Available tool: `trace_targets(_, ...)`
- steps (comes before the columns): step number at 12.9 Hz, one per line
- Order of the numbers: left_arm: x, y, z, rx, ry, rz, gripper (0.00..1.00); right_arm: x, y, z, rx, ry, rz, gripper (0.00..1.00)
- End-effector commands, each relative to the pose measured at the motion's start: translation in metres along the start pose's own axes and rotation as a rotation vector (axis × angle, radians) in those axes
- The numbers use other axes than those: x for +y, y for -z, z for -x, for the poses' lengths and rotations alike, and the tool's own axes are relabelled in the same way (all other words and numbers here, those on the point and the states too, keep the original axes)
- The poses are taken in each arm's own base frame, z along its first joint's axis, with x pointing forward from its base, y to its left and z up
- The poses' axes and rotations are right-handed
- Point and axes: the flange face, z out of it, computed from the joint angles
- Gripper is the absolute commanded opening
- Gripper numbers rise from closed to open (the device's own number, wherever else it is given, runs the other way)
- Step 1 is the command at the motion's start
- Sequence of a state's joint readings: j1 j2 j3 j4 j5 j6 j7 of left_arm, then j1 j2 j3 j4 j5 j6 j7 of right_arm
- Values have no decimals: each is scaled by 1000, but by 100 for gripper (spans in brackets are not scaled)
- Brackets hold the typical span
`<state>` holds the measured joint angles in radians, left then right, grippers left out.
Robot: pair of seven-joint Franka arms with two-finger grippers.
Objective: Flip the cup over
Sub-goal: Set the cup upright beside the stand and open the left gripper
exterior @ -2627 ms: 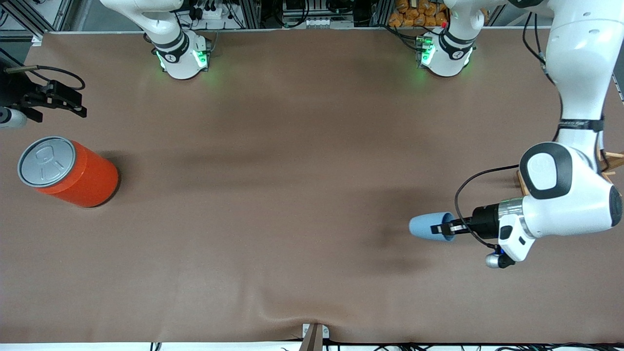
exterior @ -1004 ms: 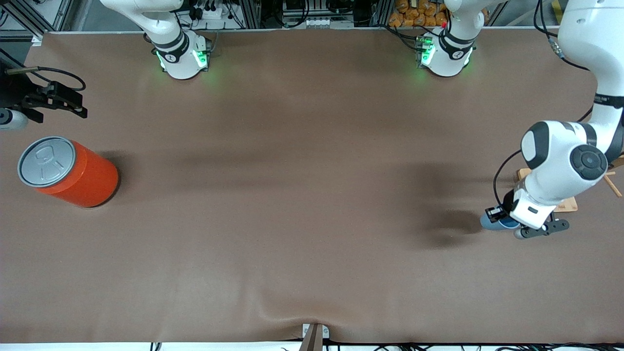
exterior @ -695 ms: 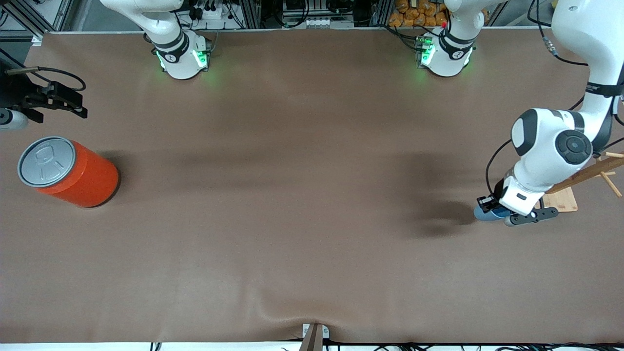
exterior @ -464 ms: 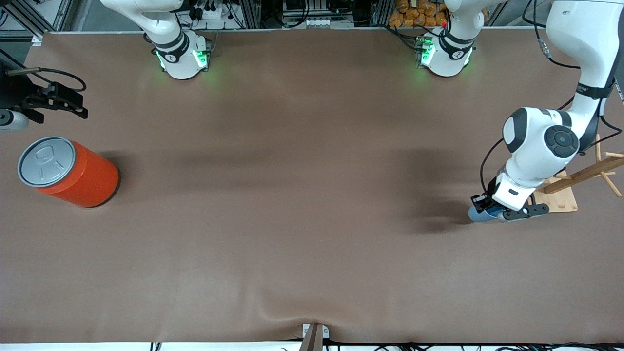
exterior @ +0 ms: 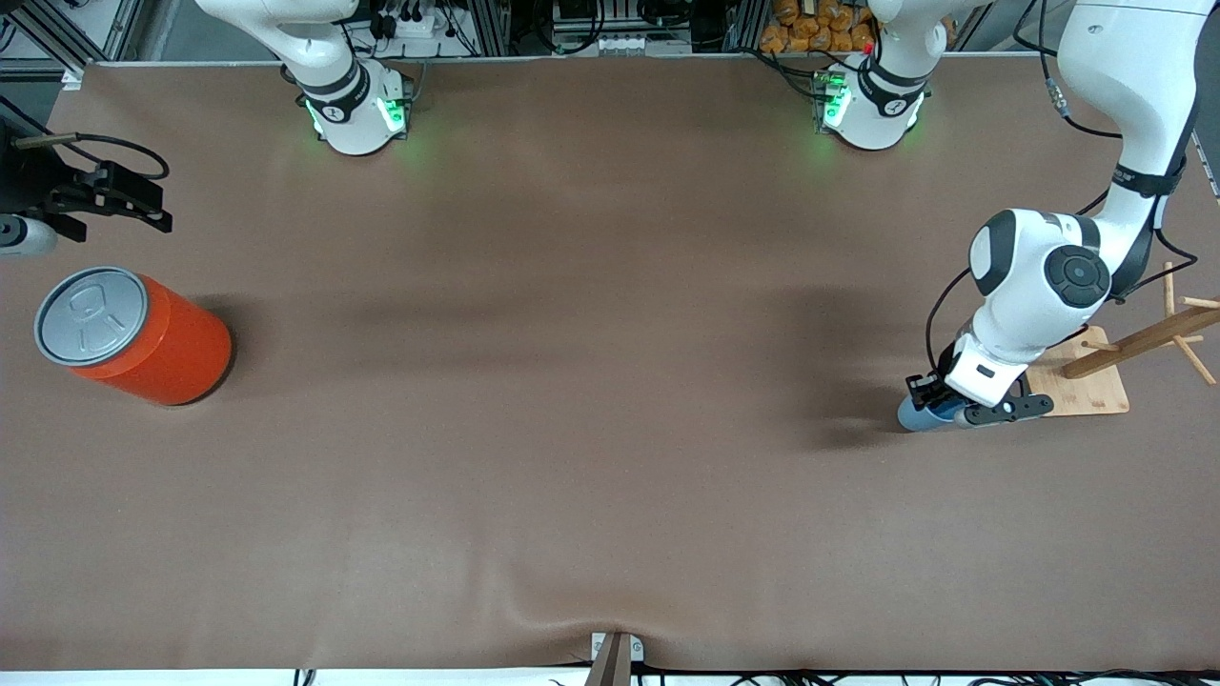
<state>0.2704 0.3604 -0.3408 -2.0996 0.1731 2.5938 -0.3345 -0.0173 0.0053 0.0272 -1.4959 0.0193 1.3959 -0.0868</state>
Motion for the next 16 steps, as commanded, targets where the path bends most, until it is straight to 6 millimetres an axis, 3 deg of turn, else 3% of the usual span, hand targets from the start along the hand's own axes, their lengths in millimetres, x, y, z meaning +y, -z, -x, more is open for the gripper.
trace_targets(1, 4, 21, -5, -5, -5, -30, 100, -3, 3, -2, 3, 0, -8, 100)
trace_targets(3, 18, 69, -23, -31, -19, -65, 100, -2, 3, -2, 3, -1, -8, 100)
trace_targets(6, 22, 166, -56, -73, -2, -118, 100, -2, 3, -3, 2, -2, -8, 100)
trace_targets(8, 42, 240, -63, -53, -7, -118, 100, -2, 2, -3, 0, -2, -8, 100)
trace_targets(9, 50, 266, -63, -57, -15, -122, 100, -2, 2, -3, 0, -2, -8, 100)
trace_targets(13, 44, 351, -44, -10, 9, -154, 100, -2, -1, -6, -4, -2, -9, 100)
trace_targets(15, 45, 383, -32, 44, 15, -164, 100, -2, -1, -5, -6, -2, -9, 100)
trace_targets(16, 45, 385, -30, 42, 15, -165, 100, -2, -1, -5, -6, -2, -9, 100)
